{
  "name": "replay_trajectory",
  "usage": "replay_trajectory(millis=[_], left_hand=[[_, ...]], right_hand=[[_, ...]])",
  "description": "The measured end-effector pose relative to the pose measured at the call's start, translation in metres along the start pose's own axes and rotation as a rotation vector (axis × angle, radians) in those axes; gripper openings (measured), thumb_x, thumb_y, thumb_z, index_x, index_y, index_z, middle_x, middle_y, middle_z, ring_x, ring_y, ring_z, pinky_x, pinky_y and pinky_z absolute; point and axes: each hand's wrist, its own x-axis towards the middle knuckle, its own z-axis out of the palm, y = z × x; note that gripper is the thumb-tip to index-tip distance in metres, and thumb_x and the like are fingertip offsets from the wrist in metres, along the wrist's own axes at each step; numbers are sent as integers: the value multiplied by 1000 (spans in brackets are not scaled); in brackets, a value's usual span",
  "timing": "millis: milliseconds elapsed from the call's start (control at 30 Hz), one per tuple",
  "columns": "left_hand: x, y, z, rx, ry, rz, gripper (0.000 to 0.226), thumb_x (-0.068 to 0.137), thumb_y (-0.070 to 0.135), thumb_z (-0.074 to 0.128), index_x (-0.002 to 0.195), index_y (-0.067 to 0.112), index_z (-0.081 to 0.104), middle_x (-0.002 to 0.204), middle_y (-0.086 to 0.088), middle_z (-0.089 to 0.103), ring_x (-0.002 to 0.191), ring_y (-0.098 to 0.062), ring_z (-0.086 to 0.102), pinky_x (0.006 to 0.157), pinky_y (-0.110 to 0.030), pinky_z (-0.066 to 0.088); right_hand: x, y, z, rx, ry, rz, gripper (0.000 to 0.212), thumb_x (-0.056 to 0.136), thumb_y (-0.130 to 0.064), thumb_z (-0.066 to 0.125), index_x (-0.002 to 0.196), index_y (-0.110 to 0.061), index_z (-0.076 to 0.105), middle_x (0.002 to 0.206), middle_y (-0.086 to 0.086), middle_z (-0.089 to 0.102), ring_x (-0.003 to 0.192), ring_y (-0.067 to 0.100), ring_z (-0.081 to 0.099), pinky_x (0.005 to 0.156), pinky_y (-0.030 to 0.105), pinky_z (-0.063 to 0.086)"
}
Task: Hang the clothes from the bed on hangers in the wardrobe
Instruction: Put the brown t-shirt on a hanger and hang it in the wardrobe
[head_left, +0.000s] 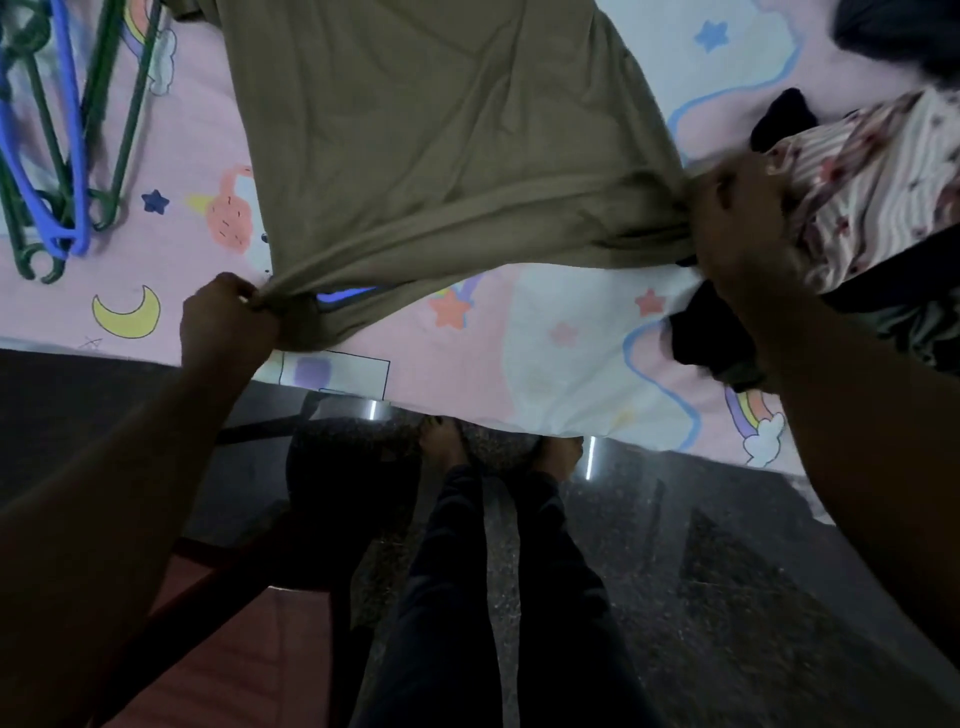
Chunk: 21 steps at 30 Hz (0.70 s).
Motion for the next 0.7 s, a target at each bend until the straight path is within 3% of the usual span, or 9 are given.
replay_trajectory(millis=[33, 100, 167, 267, 333, 467, 533, 633, 700], left_hand=[[-6, -4, 6, -49, 6, -51, 35, 85, 11, 59, 119, 1, 59, 115, -25, 64, 109, -42, 58, 92, -44, 46], [-16, -10, 18, -130, 6, -102, 35, 88, 17, 57, 118, -1, 56, 114, -25, 63, 109, -42, 57, 89, -43, 45], [-23, -11, 26, -140, -1, -65, 31, 89, 17, 57, 112, -4, 56, 108, -26, 62, 104, -41, 57, 81, -42, 43], [-26, -10, 29, -132, -14, -34, 27, 88, 15, 58, 105, -6, 57, 104, -28, 62, 100, -42, 57, 80, -43, 43], [-32, -6, 28, -183, 45, -61, 22, 87, 8, 54, 105, -4, 54, 107, -28, 61, 101, -41, 57, 79, -40, 43], [-57, 14, 26, -327, 74, -42, 18, 89, -4, 44, 103, 7, 45, 84, -10, 53, 66, -21, 46, 50, -21, 29], [-65, 22, 23, -418, 29, -42, 19, 90, -3, 48, 102, 10, 41, 75, 0, 46, 59, -7, 41, 40, -12, 31], [-62, 23, 23, -652, -2, -191, 27, 90, 1, 56, 112, 10, 44, 80, -1, 52, 62, -8, 49, 49, -6, 38], [-56, 17, 21, -749, -28, -318, 35, 82, 8, 66, 114, 2, 54, 88, -12, 63, 65, -17, 55, 61, -23, 48]], right_hand=[[-4, -1, -4, -65, -58, -1, 32, 92, -36, 61, 104, -10, 49, 69, -1, 50, 59, 4, 54, 62, 25, 46], [-8, 12, -1, -306, -261, -63, 53, 85, -47, 69, 116, -10, 47, 81, 7, 62, 75, 21, 61, 67, 37, 47], [-12, 23, 2, -458, -387, -141, 55, 84, -43, 59, 123, -5, 50, 91, 21, 65, 85, 39, 64, 69, 45, 49], [-7, 20, 14, -510, -336, -117, 51, 78, -27, 36, 115, -2, 60, 95, 28, 64, 86, 50, 59, 70, 50, 43], [-6, 16, 18, -484, -264, -57, 53, 74, -21, 32, 113, -1, 63, 99, 29, 64, 90, 51, 57, 75, 50, 42], [-21, 6, 21, -371, -271, 144, 54, 80, -14, 44, 131, -14, 58, 114, 24, 65, 104, 46, 57, 89, 44, 45], [-36, 3, 20, -293, -270, 187, 53, 83, -10, 47, 134, -19, 58, 114, 20, 67, 103, 41, 61, 91, 37, 47], [-46, -6, 13, -134, -267, 293, 37, 92, -2, 49, 125, -9, 64, 108, 13, 68, 85, 23, 65, 74, 12, 44], [-47, -9, 9, -64, -271, 363, 25, 89, -2, 51, 107, -4, 68, 101, 9, 70, 72, 14, 64, 65, 9, 47]])
